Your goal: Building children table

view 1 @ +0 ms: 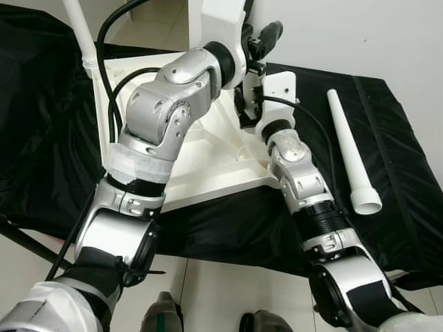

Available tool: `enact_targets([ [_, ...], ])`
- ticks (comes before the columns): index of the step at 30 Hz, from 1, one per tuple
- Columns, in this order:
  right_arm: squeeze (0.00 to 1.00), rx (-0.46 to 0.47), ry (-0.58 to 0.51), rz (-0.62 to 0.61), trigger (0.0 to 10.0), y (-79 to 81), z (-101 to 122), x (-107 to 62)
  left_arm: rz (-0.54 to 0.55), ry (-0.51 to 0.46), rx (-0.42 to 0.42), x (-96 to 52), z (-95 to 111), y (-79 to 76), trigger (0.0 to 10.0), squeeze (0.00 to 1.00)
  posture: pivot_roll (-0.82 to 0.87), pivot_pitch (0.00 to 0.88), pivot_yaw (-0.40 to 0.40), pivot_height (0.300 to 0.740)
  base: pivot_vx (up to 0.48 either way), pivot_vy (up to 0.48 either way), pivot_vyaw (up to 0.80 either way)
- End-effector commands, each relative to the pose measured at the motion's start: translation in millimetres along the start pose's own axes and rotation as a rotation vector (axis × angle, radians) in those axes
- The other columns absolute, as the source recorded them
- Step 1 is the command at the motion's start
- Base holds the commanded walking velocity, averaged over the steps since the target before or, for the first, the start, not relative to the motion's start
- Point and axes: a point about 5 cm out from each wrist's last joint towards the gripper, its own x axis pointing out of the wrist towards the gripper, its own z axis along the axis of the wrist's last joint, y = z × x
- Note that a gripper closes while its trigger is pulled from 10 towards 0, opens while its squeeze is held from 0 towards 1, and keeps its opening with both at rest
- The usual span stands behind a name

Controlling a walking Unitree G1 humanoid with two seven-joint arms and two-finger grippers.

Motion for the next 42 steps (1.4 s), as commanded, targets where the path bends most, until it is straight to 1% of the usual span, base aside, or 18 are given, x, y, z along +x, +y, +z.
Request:
enact_targets([
  [1,0.00,-0.048,-0.013,0.004,10.0,1.9,1,0.2,0.051,-0.010,0.015,3.0,5,-0.8,10.0,0.00,0.06,0.018,-0.005,0.740,0.000,0.000,0.00],
  [2,0.00,-0.066,-0.020,0.013,9.7,4.5,1,-0.4,0.051,-0.011,0.015,3.3,5,-0.8,10.0,0.00,0.06,0.020,-0.004,0.740,0.000,0.000,0.00],
  [3,0.00,-0.069,-0.024,0.018,3.8,6.2,1,-0.7,0.051,-0.011,0.015,3.4,5,-0.8,10.0,0.00,0.06,0.021,-0.004,0.740,0.000,0.000,0.00],
  [4,0.00,-0.069,-0.024,0.018,3.8,6.2,1,-0.7,0.051,-0.011,0.015,3.4,5,-0.8,10.0,0.00,0.06,0.021,-0.004,0.740,0.000,0.000,0.00],
  [5,0.00,-0.072,-0.030,0.023,0.0,8.2,2,-0.7,0.052,-0.013,0.017,3.8,5,-1.6,10.0,0.00,0.06,0.022,-0.005,0.740,0.000,0.000,0.00],
  [8,0.00,-0.073,-0.028,0.022,0.0,8.6,1,-0.5,0.051,-0.013,0.018,3.9,5,-2.0,10.0,0.00,0.07,0.023,-0.005,0.740,0.000,0.000,0.00],
  [9,0.00,-0.075,-0.023,0.020,1.8,8.8,1,-0.5,0.051,-0.014,0.018,4.0,6,-2.3,10.0,0.00,0.07,0.023,-0.005,0.740,0.000,0.000,0.00],
  [10,0.00,-0.075,-0.023,0.020,1.8,8.8,1,-0.5,0.051,-0.014,0.018,4.0,6,-2.3,10.0,0.00,0.07,0.023,-0.005,0.740,0.000,0.000,0.00],
  [11,0.00,-0.075,-0.013,0.014,10.0,8.6,-1,-0.4,0.053,-0.016,0.020,3.9,6,-2.3,10.0,0.00,0.07,0.023,-0.007,0.740,0.000,0.000,0.00],
  [17,0.00,-0.066,0.039,-0.013,10.0,7.3,-8,0.4,0.057,-0.021,0.027,3.8,7,-1.9,10.0,0.00,0.07,0.023,-0.004,0.740,0.000,0.000,0.00],
  [29,0.00,-0.055,0.063,-0.045,10.0,4.3,-12,0.4,0.058,-0.024,0.028,4.0,8,-1.9,10.0,0.00,0.07,0.026,-0.003,0.740,0.000,0.000,0.00],
  [30,0.63,-0.055,0.061,-0.046,10.0,4.3,-11,0.4,0.058,-0.025,0.029,3.9,8,-2.0,10.0,0.00,0.07,0.026,-0.004,0.740,0.000,0.000,0.00],
  [31,1.00,-0.054,0.060,-0.048,10.0,4.5,-11,0.6,0.058,-0.025,0.028,3.9,8,-2.0,10.0,0.00,0.07,0.026,-0.003,0.740,0.000,0.000,0.00],
  [32,1.00,-0.054,0.060,-0.048,10.0,4.5,-11,0.6,0.058,-0.025,0.028,3.9,8,-2.0,10.0,0.00,0.07,0.026,-0.003,0.740,0.000,0.000,0.00],
  [33,0.79,-0.055,0.058,-0.048,10.0,4.7,-10,0.8,0.058,-0.026,0.029,3.8,8,-2.1,10.0,0.00,0.07,0.026,-0.003,0.740,0.000,0.000,0.00],
  [34,0.00,-0.053,0.059,-0.050,10.0,4.8,-10,1.0,0.057,-0.027,0.029,3.7,9,-2.5,10.0,0.00,0.07,0.026,-0.002,0.740,0.000,0.000,0.00],
  [42,0.00,-0.032,0.064,-0.048,10.0,6.1,-9,1.4,0.057,-0.027,0.031,3.7,9,-3.1,10.0,0.00,0.07,0.029,-0.002,0.740,0.000,0.000,0.00],
])
